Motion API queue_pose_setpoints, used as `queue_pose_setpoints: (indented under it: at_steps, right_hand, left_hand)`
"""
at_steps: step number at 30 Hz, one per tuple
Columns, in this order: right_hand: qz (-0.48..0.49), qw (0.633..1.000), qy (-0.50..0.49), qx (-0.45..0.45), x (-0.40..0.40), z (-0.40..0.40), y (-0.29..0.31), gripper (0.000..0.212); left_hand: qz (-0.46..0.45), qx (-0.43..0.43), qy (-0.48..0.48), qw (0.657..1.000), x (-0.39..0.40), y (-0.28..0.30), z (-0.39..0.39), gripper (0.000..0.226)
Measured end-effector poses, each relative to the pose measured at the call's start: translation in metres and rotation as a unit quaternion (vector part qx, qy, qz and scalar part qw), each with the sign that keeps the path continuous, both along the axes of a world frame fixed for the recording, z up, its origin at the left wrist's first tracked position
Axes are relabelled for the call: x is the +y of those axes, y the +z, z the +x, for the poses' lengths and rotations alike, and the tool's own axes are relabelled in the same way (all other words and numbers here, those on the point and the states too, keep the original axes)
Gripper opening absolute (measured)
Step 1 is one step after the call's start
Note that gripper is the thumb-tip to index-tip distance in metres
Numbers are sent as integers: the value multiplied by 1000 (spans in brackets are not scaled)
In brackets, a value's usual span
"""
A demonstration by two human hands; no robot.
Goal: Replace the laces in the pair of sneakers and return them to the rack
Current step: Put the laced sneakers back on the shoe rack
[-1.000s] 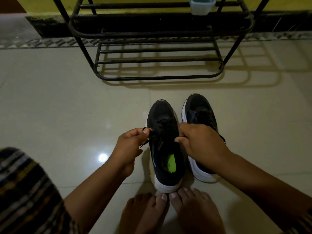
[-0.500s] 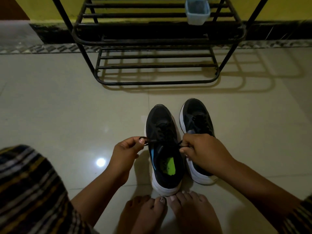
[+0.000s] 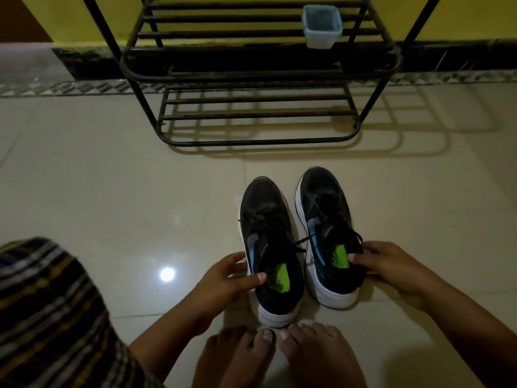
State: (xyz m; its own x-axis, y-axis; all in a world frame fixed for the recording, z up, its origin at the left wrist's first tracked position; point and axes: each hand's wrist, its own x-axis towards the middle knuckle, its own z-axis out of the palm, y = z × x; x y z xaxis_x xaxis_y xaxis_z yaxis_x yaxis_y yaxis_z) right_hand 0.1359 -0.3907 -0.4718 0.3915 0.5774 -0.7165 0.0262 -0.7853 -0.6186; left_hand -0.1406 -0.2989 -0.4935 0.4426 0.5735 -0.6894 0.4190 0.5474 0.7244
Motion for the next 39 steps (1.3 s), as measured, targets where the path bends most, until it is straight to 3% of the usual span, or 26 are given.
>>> queue_pose_setpoints:
  at_steps: [3, 10, 15, 18, 23, 26, 30, 33, 39]
  right_hand:
    - [16, 999, -5, 40, 2, -3, 0, 25]
    - [15, 999, 25, 34, 4, -8, -1, 34]
    - [31, 997, -18, 65, -1, -15, 0, 39]
    - [43, 996, -26, 69, -1, -22, 4, 31]
    - [65, 996, -27, 51, 6, -23, 20, 43]
    - [95, 995, -22, 36, 14, -22, 45, 44]
    - [143, 990, -4, 12, 25, -23, 87, 64]
    - [184, 983, -1, -5, 33, -23, 124, 49]
    - [267, 962, 41, -28, 42, -23, 210, 49]
  left_hand:
    - [4, 0, 2, 1000, 1, -2, 2, 98]
    - [8, -15, 16, 1000, 2, -3, 12, 88]
    - [-38, -53, 52, 997, 1, -2, 16, 59]
    - [-56, -73, 74, 993, 0, -2, 15, 56]
    - [-43, -96, 88, 991, 4, 8, 9, 51]
    - [-16, -113, 87, 990, 13, 31, 12, 46]
    - [37, -149, 90, 984, 30, 77, 17, 50]
    - [79, -186, 115, 973, 44, 123, 19, 68]
    - [156, -260, 102, 947, 58, 208, 17, 57]
